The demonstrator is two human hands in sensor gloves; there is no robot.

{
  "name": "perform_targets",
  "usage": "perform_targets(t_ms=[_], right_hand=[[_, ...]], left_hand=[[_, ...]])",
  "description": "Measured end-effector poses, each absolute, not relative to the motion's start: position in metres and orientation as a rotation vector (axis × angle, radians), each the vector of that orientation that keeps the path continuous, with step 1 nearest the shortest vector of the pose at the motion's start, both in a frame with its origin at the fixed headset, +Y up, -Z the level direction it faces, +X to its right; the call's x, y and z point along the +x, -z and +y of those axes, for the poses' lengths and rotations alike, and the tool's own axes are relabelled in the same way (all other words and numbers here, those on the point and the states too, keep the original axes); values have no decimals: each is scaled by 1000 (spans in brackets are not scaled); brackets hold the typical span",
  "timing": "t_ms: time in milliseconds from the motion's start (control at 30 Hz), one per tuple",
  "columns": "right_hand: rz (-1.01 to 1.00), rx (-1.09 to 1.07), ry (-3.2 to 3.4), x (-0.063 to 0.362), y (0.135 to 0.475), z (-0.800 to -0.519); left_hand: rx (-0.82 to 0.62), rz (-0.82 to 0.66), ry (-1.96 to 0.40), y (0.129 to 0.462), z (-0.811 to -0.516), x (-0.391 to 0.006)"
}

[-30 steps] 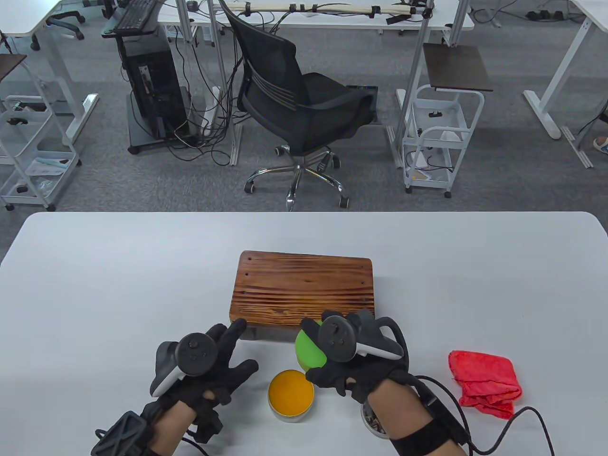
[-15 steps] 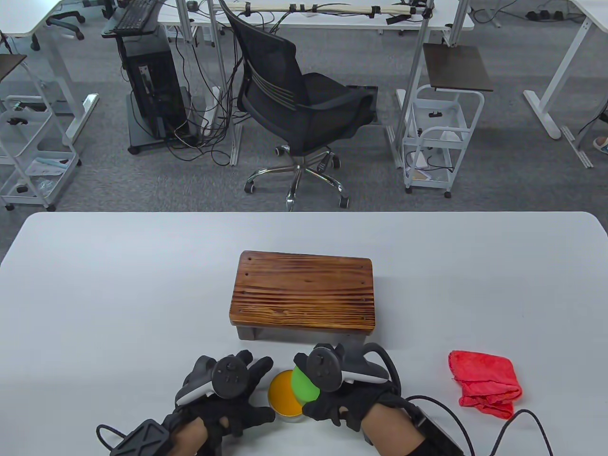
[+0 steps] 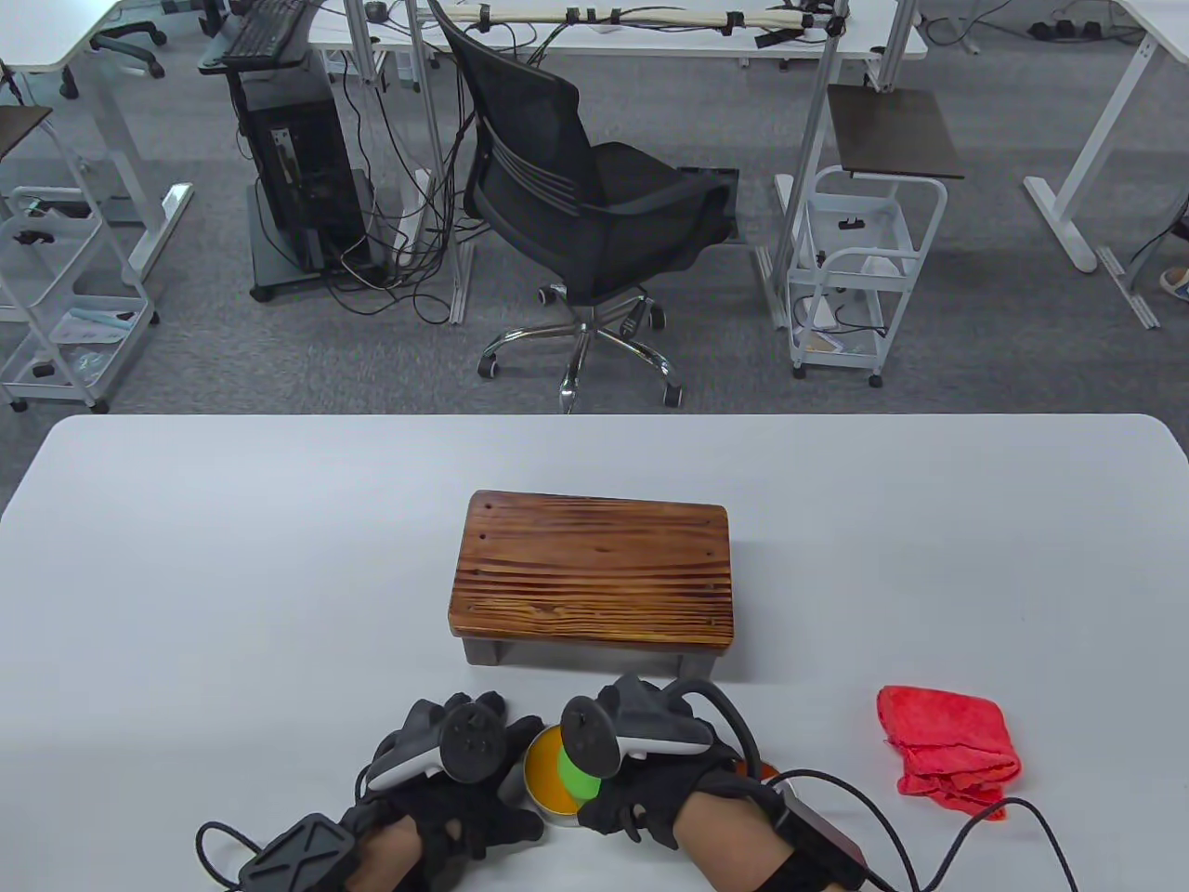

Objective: Dip and apply wood wax on stool

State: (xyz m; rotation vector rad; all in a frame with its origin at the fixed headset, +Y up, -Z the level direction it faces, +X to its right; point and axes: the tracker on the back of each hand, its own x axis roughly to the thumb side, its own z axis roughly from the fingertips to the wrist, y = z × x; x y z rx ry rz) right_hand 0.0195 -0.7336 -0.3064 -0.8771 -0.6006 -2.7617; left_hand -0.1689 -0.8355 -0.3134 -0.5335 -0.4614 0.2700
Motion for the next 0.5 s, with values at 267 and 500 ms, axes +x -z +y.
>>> perform_targets(t_ms=[267,500], right_hand=[[-570,-857,2669,4,303,-735],[-557,-848,2632,-5,300,-738]], left_hand=[[-551,-456,-281,314,-836,-168],[-556,-456,-284,314,-836,-168]])
